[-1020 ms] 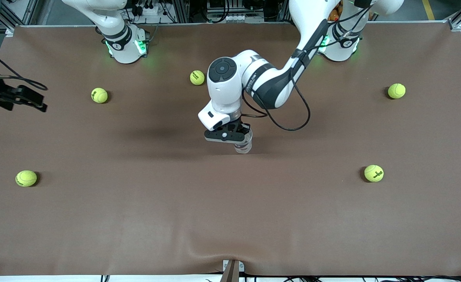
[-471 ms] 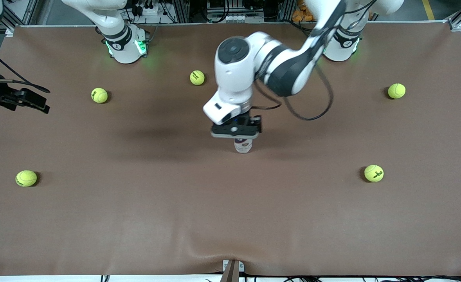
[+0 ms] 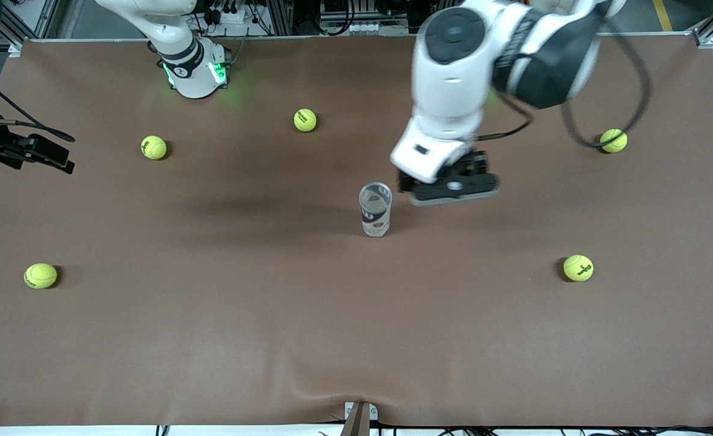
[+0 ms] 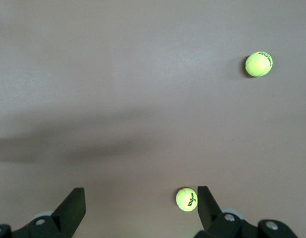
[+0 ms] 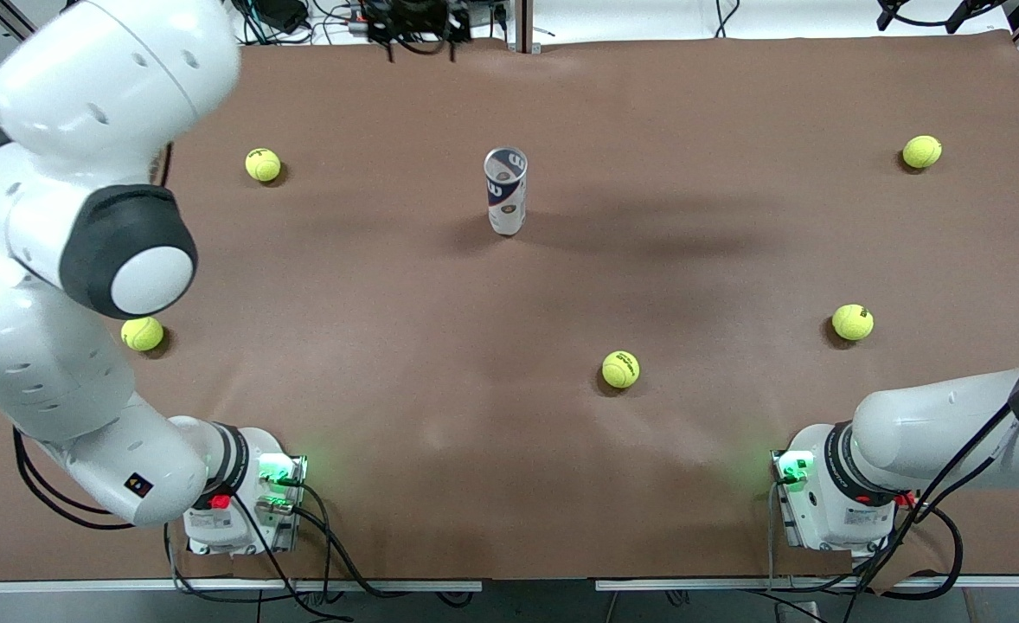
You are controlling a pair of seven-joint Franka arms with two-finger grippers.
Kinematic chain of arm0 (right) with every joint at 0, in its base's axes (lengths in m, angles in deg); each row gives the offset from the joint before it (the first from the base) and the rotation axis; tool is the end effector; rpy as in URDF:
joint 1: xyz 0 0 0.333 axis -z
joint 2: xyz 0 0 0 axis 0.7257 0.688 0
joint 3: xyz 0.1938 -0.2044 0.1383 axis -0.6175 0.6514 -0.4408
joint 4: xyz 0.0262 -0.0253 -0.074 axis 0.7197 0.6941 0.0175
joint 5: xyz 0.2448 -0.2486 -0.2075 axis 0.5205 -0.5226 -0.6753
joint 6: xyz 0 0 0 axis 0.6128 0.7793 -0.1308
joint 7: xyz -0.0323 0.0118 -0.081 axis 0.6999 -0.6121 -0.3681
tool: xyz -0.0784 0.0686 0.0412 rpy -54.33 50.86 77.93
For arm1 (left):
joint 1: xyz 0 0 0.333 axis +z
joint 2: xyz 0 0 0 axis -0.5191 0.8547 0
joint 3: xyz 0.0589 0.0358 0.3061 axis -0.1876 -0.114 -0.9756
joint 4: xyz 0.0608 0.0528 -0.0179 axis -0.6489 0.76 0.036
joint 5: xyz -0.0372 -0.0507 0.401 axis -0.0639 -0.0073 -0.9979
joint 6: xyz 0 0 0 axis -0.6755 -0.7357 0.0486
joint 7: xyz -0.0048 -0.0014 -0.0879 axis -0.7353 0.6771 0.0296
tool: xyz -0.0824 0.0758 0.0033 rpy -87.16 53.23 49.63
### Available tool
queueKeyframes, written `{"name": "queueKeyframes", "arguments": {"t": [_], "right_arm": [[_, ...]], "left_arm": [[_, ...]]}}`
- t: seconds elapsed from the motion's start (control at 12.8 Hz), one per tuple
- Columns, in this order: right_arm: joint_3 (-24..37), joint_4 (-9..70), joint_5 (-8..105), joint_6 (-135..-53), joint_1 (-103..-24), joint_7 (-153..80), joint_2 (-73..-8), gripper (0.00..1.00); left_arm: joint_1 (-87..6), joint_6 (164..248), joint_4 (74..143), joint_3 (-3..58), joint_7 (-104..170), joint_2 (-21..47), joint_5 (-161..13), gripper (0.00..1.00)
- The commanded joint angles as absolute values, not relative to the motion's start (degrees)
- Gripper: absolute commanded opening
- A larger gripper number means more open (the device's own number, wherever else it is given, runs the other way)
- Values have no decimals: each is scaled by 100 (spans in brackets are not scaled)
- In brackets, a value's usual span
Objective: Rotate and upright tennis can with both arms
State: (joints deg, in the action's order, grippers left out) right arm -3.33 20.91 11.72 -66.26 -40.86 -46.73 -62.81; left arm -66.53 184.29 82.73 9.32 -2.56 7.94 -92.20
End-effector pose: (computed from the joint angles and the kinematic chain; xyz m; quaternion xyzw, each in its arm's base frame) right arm 0.5680 -0.0122 0.6071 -0.9981 0.0557 0.0278 0.0010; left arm 0.5655 -0.3782 0.5439 -0.9954 -0.0542 -0.0568 0.0557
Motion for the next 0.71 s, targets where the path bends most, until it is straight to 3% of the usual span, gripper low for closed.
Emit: {"name": "queueKeyframes", "arguments": {"t": [0.0, 0.63], "right_arm": [[-380, 2013, 1202, -6526, -4073, -4745, -6288, 100], [111, 1978, 1184, -6307, -4538, -4772, -6305, 100]], "left_arm": [[-6057, 18027, 8443, 1015, 598, 359, -9266, 100], [-4334, 17779, 9197, 1041, 2490, -582, -8747, 100]]}}
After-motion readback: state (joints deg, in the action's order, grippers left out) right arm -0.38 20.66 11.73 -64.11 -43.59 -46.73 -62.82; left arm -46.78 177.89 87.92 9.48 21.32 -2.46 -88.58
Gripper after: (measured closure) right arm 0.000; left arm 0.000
